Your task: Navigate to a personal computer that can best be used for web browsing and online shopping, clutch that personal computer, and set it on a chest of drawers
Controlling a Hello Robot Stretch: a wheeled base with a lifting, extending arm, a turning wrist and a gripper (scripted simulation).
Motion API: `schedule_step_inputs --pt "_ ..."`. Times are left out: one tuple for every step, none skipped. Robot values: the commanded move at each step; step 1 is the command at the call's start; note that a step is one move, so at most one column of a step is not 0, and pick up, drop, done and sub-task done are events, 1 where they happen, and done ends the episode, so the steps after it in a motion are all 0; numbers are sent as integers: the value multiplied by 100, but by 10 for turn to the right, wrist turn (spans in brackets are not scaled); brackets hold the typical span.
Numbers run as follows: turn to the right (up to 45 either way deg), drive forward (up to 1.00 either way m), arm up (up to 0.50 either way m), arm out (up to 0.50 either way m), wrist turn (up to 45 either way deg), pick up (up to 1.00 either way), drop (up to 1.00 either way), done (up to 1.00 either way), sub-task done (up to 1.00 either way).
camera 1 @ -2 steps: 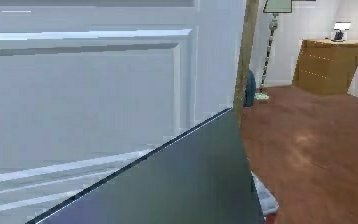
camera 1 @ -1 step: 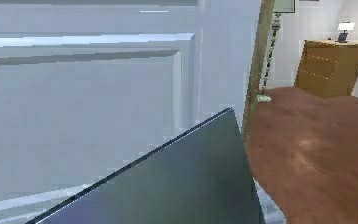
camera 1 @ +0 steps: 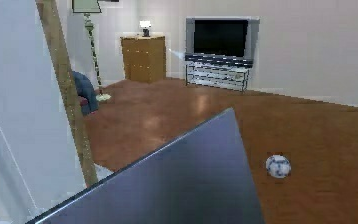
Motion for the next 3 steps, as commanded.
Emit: schedule_step_inputs --pt "450 0 0 0 0 0 0 0 0" --pt "450 0 0 0 0 0 0 0 0" --pt "270 0 0 0 0 0 0 0 0"
